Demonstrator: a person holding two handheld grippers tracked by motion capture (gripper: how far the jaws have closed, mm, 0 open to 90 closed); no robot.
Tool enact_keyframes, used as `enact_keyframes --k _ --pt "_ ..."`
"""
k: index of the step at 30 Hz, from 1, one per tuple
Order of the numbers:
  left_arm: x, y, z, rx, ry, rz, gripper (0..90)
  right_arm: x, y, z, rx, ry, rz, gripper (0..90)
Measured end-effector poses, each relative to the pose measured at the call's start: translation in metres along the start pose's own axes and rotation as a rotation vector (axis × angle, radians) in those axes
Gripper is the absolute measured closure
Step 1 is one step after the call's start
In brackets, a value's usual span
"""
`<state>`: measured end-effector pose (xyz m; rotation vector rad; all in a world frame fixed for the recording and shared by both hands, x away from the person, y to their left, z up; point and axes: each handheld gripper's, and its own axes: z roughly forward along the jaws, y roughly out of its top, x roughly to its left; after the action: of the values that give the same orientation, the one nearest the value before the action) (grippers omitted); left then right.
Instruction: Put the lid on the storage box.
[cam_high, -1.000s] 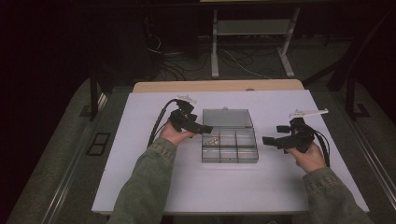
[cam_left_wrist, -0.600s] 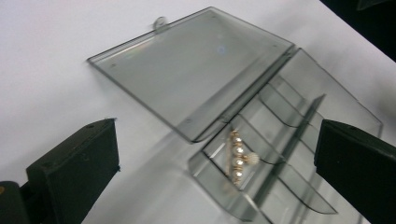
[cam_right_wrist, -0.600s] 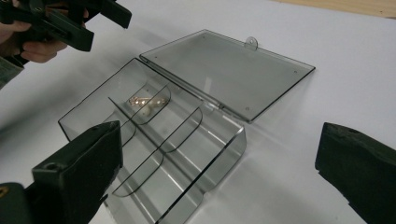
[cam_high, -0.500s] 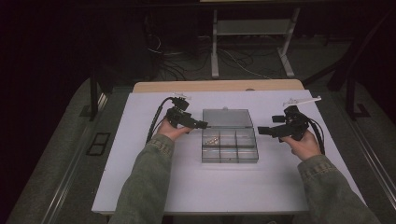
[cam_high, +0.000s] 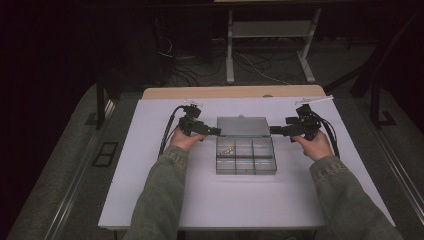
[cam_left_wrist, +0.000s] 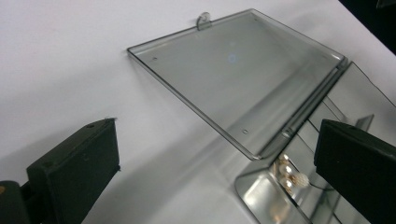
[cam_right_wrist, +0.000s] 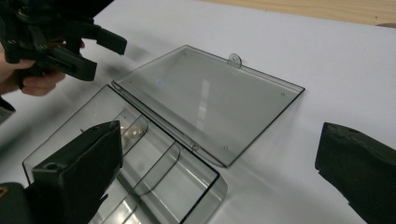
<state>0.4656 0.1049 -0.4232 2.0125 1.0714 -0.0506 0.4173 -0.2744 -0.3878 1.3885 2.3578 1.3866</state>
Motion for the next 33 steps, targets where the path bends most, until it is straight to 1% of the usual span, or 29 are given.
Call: enact_keyframes --k 5,12,14,16,19,20,21,23,26,29,30,31,33 --pt "0.005 -0.002 0.006 -0.004 0.001 -0.03 0.0 -0.004 -0.001 0.012 0.001 0.006 0.025 0.7" --pt "0.003 -0.003 0.014 -0.014 -0.02 -0.05 0.3 -0.014 -0.005 0.029 0.007 0.003 0.061 0.7" --pt "0.003 -0.003 0.017 -0.026 -0.037 -0.063 0.9 -0.018 -0.006 0.033 0.003 -0.001 0.076 0.7" --pt "0.002 -0.003 0.018 -0.038 -0.049 -0.088 3.2 -0.021 -0.007 0.035 -0.005 -0.004 0.085 0.7" --pt "0.002 -0.003 0.021 -0.053 -0.049 -0.104 10.0 -0.023 -0.007 0.038 -0.014 -0.008 0.107 0.7" --pt "0.002 -0.003 0.023 -0.058 -0.05 -0.112 12.8 -0.024 -0.007 0.039 -0.01 -0.011 0.105 2.0" --pt "0.002 -0.003 0.024 -0.062 -0.052 -0.114 14.5 -0.024 -0.007 0.04 -0.009 -0.01 0.104 7.3" --pt "0.0 -0.003 0.027 -0.071 -0.053 -0.126 17.1 -0.024 -0.007 0.041 -0.009 -0.007 0.106 14.9" --pt "-0.001 -0.004 0.03 -0.07 -0.062 -0.128 21.6 -0.024 -0.008 0.044 -0.004 -0.013 0.116 15.8" --pt "-0.003 -0.004 0.034 -0.073 -0.068 -0.144 24.3 -0.025 -0.008 0.046 0.004 -0.021 0.123 19.0" --pt "-0.003 -0.005 0.035 -0.067 -0.07 -0.141 25.1 -0.026 -0.009 0.047 0.005 -0.025 0.129 21.0" --pt "-0.004 -0.005 0.036 -0.066 -0.077 -0.156 25.5 -0.026 -0.009 0.047 0.007 -0.025 0.132 22.3" --pt "-0.003 -0.006 0.038 -0.046 -0.08 -0.154 26.8 -0.028 -0.01 0.049 0.011 -0.024 0.148 22.6"
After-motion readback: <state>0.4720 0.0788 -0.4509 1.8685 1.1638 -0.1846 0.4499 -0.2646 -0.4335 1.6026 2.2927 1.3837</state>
